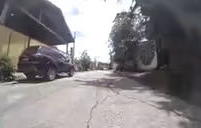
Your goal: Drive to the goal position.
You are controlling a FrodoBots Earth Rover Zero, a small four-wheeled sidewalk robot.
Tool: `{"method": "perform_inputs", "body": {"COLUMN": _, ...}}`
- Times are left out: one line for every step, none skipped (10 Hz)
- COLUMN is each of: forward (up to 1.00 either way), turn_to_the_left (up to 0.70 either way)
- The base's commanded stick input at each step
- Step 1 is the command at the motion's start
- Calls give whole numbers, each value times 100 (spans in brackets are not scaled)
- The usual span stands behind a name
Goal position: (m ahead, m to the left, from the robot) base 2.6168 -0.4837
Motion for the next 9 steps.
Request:
{"method": "perform_inputs", "body": {"forward": 50, "turn_to_the_left": -34}}
{"method": "perform_inputs", "body": {"forward": 50, "turn_to_the_left": -25}}
{"method": "perform_inputs", "body": {"forward": 50, "turn_to_the_left": -15}}
{"method": "perform_inputs", "body": {"forward": 50, "turn_to_the_left": -6}}
{"method": "perform_inputs", "body": {"forward": 50, "turn_to_the_left": 0}}
{"method": "perform_inputs", "body": {"forward": 50, "turn_to_the_left": 0}}
{"method": "perform_inputs", "body": {"forward": 50, "turn_to_the_left": 0}}
{"method": "perform_inputs", "body": {"forward": 50, "turn_to_the_left": 0}}
{"method": "perform_inputs", "body": {"forward": 50, "turn_to_the_left": 0}}
